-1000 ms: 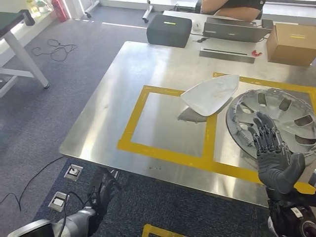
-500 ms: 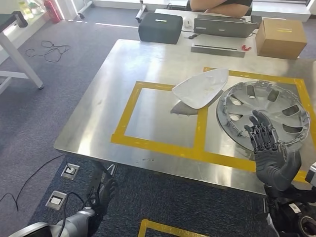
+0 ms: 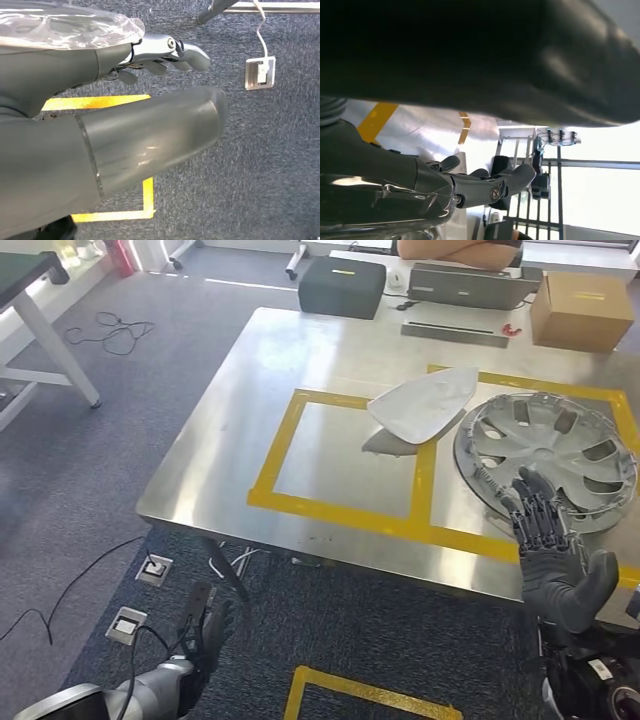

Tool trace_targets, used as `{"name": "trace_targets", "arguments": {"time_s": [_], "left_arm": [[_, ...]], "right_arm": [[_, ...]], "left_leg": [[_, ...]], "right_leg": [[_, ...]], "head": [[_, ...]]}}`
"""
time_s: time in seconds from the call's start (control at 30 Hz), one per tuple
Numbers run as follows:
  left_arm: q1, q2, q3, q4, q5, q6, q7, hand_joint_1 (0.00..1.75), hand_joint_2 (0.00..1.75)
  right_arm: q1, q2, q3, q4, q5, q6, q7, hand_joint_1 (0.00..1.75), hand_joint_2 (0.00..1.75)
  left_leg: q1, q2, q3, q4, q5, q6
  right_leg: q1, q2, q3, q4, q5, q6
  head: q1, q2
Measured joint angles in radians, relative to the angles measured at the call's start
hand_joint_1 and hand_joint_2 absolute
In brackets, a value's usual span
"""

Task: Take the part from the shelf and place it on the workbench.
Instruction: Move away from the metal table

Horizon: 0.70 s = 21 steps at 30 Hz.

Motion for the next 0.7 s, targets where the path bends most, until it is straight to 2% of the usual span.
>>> {"name": "trace_targets", "arguments": {"time_s": [0.03, 0.1, 0.13, 0.17, 0.2, 0.23, 0.27, 0.3, 0.33, 0.37, 0.4, 0.43, 0.47, 0.5, 0.53, 0.6, 0.63, 0.67, 0.7], "left_arm": [[0.0, 0.0, 0.0, 0.0, 0.0, -0.001, 0.0, 0.0, 0.0], [0.0, 0.002, 0.0, 0.0, 0.0, -0.003, 0.001, 0.0, 0.0], [0.001, 0.002, 0.0, 0.0, 0.0, -0.003, 0.001, 0.0, 0.0], [0.002, 0.003, 0.0, 0.0, 0.0, -0.003, 0.001, 0.0, 0.0], [0.002, 0.003, 0.0, 0.0, 0.0, -0.003, 0.001, 0.0, 0.0], [0.002, 0.003, 0.0, 0.0, 0.0, -0.003, 0.001, 0.0, 0.0], [0.003, 0.003, 0.0, 0.0, 0.0, -0.003, 0.001, 0.0, 0.0], [0.005, 0.004, 0.0, 0.0, 0.001, -0.003, 0.001, 0.0, 0.0], [0.006, 0.004, 0.0, 0.0, 0.001, -0.003, 0.001, 0.0, 0.0], [0.007, 0.004, 0.0, 0.0, 0.001, -0.003, 0.001, 0.0, 0.0], [0.007, 0.004, 0.0, 0.0, 0.001, -0.003, 0.001, 0.0, 0.0], [0.006, 0.004, 0.0, 0.0, 0.001, -0.003, 0.001, 0.0, 0.0], [0.004, 0.004, 0.0, 0.0, 0.001, -0.003, 0.0, 0.0, 0.0], [0.002, 0.004, 0.001, 0.0, 0.001, -0.003, 0.0, 0.0, 0.0], [0.001, 0.004, 0.001, 0.0, 0.001, -0.003, 0.0, 0.0, 0.0], [0.002, 0.004, 0.001, 0.0, 0.001, -0.003, -0.001, 0.0, 0.0], [0.002, 0.004, 0.001, 0.0, 0.001, -0.003, -0.001, 0.0, 0.0], [0.002, 0.004, 0.001, 0.0, 0.001, -0.003, -0.001, 0.0, 0.0], [0.001, 0.003, 0.001, 0.0, 0.001, -0.003, -0.002, 0.0, 0.0]], "right_arm": [[0.001, 0.0, -0.001, 0.0, 0.0, 0.001, 0.0, 0.0, 0.0], [0.005, 0.0, -0.003, -0.001, 0.0, 0.005, 0.001, 0.0, 0.0], [0.005, 0.0, -0.003, 0.0, -0.001, 0.007, 0.002, 0.0, 0.0], [0.006, 0.0, -0.003, 0.0, -0.002, 0.01, 0.002, 0.0, 0.0], [0.006, 0.0, -0.003, 0.0, -0.003, 0.012, 0.002, 0.0, 0.0], [0.007, 0.0, -0.004, 0.0, -0.003, 0.014, 0.001, 0.0, 0.0], [0.008, 0.0, -0.004, 0.001, -0.003, 0.015, 0.001, 0.0, 0.0], [0.009, 0.0, -0.005, 0.001, -0.004, 0.017, 0.0, 0.0, 0.0], [0.009, 0.0, -0.005, 0.002, -0.004, 0.018, 0.0, 0.0, 0.0], [0.009, 0.0, -0.006, 0.002, -0.004, 0.018, 0.0, 0.0, 0.0], [0.009, 0.0, -0.006, 0.002, -0.004, 0.019, 0.0, 0.0, 0.0], [0.009, 0.0, -0.007, 0.002, -0.004, 0.019, 0.0, 0.0, 0.0], [0.009, 0.0, -0.007, 0.002, -0.004, 0.019, -0.001, 0.0, 0.0], [0.008, 0.0, -0.008, 0.002, -0.004, 0.019, -0.001, 0.0, 0.0], [0.008, 0.0, -0.008, 0.002, -0.004, 0.019, -0.001, 0.0, 0.0], [0.009, 0.0, -0.01, 0.002, -0.004, 0.019, -0.002, 0.0, 0.0], [0.01, 0.0, -0.011, 0.002, -0.004, 0.019, -0.002, 0.0, 0.0], [0.01, 0.0, -0.012, 0.002, -0.004, 0.019, -0.002, 0.0, 0.0], [0.011, 0.0, -0.012, 0.002, -0.004, 0.019, -0.002, 0.0, 0.0]], "left_leg": [[-0.001, 0.0, -0.004, 0.001, 0.007, -0.005], [-0.002, -0.001, -0.012, 0.005, 0.015, -0.016], [-0.001, -0.001, -0.021, 0.019, -0.001, -0.021], [0.0, -0.002, -0.037, 0.052, -0.034, -0.025], [0.002, -0.002, -0.058, 0.106, -0.081, -0.029], [0.003, -0.002, -0.082, 0.175, -0.131, -0.033], [0.004, -0.002, -0.104, 0.246, -0.169, -0.035], [0.005, -0.002, -0.114, 0.299, -0.184, -0.037], [0.006, -0.002, -0.11, 0.321, -0.177, -0.037], [0.007, -0.002, -0.087, 0.305, -0.152, -0.036], [0.007, -0.002, -0.046, 0.253, -0.121, -0.032], [0.007, -0.003, 0.008, 0.178, -0.1, -0.028], [0.005, -0.003, 0.06, 0.097, -0.091, -0.023], [0.002, -0.003, 0.096, 0.036, -0.09, -0.018], [-0.001, -0.004, 0.116, -0.002, -0.093, -0.013], [-0.003, -0.002, 0.115, -0.022, -0.083, -0.001], [-0.002, 0.0, 0.109, -0.026, -0.074, 0.008], [0.0, 0.003, 0.101, -0.03, -0.064, 0.017], [0.002, 0.005, 0.091, -0.033, -0.054, 0.025]], "right_leg": [[0.002, 0.001, 0.011, -0.021, -0.005, -0.002], [0.001, 0.0, 0.005, -0.027, 0.004, -0.014], [0.0, -0.002, -0.003, -0.028, 0.011, -0.024], [-0.002, -0.004, -0.013, -0.029, 0.021, -0.034], [-0.003, -0.006, -0.025, -0.03, 0.031, -0.043], [-0.002, -0.007, -0.039, -0.029, 0.04, -0.047], [0.0, -0.008, -0.052, -0.028, 0.049, -0.05], [0.001, -0.009, -0.066, -0.026, 0.058, -0.05], [0.002, -0.009, -0.079, -0.024, 0.067, -0.049], [0.003, -0.009, -0.092, -0.021, 0.075, -0.048], [0.003, -0.009, -0.102, -0.02, 0.082, -0.046], [0.004, -0.009, -0.111, -0.018, 0.089, -0.043], [0.005, -0.009, -0.117, -0.016, 0.096, -0.04], [0.006, -0.009, -0.121, -0.017, 0.103, -0.035], [0.006, -0.01, -0.125, -0.018, 0.112, -0.029], [0.003, -0.011, -0.131, -0.021, 0.124, -0.016], [0.002, -0.01, -0.139, -0.013, 0.114, -0.011], [0.001, -0.009, -0.151, 0.013, 0.085, -0.006], [0.0, -0.008, -0.169, 0.06, 0.04, -0.003]], "head": [[0.0, 0.0], [-0.001, 0.0], [-0.001, 0.0], [-0.004, 0.0], [-0.007, 0.0], [-0.011, 0.0], [-0.015, 0.0], [-0.016, 0.0], [-0.017, 0.0], [-0.018, 0.0], [-0.019, 0.0], [-0.02, 0.0], [-0.022, 0.0], [-0.022, 0.0], [-0.022, 0.0], [-0.019, 0.0], [-0.018, 0.0], [-0.015, 0.0], [-0.011, 0.0]]}}
